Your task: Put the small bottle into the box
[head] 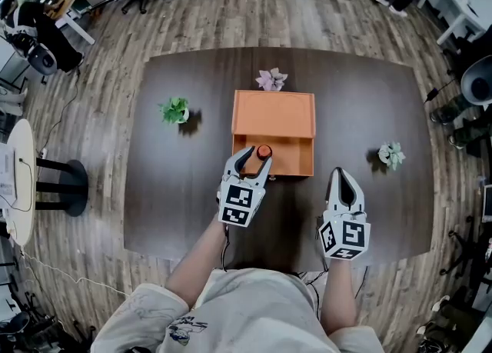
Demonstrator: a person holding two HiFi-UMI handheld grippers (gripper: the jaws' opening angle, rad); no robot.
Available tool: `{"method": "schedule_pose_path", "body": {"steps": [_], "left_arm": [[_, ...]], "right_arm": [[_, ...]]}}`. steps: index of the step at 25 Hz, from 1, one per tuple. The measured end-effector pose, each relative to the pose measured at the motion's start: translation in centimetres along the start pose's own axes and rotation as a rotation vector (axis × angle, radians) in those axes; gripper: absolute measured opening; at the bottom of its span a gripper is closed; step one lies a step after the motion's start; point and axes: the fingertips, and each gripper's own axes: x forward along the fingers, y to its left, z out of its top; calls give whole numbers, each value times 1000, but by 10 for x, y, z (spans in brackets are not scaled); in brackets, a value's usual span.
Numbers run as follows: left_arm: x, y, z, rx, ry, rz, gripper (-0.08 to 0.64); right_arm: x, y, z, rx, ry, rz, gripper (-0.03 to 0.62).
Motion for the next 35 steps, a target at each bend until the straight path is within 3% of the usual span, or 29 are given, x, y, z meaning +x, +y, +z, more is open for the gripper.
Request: {"method": "schedule_pose_path", "body": {"steps": [20, 28, 35], "left_arm": [[-164, 51, 23, -41, -182, 306, 178], [-229, 49, 26, -47, -268, 384, 178], [-241, 41, 25, -52, -290, 394, 178]], "right_arm": [[-51, 50, 41, -58, -117, 132, 2], [-79, 50, 42, -65, -146, 130, 2], [-92, 48, 46, -66, -164, 128, 2]]}}
